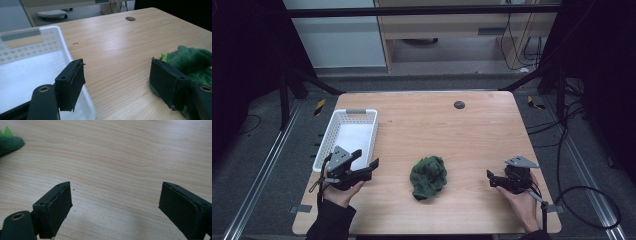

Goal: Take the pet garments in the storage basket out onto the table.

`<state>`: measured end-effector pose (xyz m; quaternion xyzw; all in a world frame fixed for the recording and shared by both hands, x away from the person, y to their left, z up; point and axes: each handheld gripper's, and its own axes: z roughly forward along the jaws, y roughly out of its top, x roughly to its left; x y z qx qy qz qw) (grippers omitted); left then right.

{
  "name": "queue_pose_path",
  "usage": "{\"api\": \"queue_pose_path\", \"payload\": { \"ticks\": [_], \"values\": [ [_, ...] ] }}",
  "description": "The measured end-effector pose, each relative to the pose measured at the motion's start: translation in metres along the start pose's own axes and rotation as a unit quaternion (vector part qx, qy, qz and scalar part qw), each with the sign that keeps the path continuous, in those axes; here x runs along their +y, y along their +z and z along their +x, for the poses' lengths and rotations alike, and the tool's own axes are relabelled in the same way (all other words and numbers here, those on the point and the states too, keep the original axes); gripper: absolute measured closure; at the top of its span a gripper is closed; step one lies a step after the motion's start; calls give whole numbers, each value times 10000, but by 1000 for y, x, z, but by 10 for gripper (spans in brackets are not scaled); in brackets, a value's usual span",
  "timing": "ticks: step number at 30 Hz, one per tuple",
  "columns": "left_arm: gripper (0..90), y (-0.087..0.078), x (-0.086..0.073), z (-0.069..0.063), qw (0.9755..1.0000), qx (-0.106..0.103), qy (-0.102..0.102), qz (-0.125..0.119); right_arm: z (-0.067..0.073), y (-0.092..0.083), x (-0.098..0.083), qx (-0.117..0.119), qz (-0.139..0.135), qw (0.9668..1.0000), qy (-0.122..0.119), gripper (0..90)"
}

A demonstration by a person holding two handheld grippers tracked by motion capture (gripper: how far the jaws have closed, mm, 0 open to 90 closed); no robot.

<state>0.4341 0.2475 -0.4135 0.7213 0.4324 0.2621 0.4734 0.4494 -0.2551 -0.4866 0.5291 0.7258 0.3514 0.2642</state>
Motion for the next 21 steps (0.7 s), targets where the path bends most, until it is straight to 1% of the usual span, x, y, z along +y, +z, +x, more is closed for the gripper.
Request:
{"api": "queue_pose_path", "payload": {
  "ticks": [2,4,5,7,8,10,13,15,16,17,19,21],
  "values": [
    [279,-4,-5,4,9999,116,-54,-31,0,-1,0,0,1,10000,33,110],
    [281,-9,-11,8,9995,236,-168,-100,-1,-1,0,-13,-14,10000,34,110],
    [281,-11,-13,12,9992,304,-220,-130,-1,-1,0,4,-14,10000,34,110],
    [283,-15,-16,16,9985,435,-258,-185,0,-1,0,-1,-16,10000,39,110],
    [283,-18,-18,19,9979,541,-275,-218,0,-2,0,13,-17,10000,58,110],
    [283,-23,-21,25,9970,635,-348,-258,-1,-3,-1,-1,-60,10000,26,110],
    [284,-30,-29,33,9951,830,-452,-282,-4,-5,-2,-16,-68,9999,117,110],
    [285,-35,-35,39,9940,921,-532,-248,-5,-6,-4,-24,-69,9999,126,110],
    [286,-37,-37,41,9930,990,-584,-280,-5,-6,-4,-25,-75,9999,132,111],
    [288,-38,-38,43,9924,1020,-619,-294,-5,-6,-4,-18,-68,9999,121,111],
    [286,-42,-40,47,9905,1172,-634,-327,-5,-5,-5,-16,-47,9999,113,110],
    [285,-45,-43,50,9890,1281,-655,-332,-4,-5,-5,-22,-50,10000,80,110]
  ]
}}
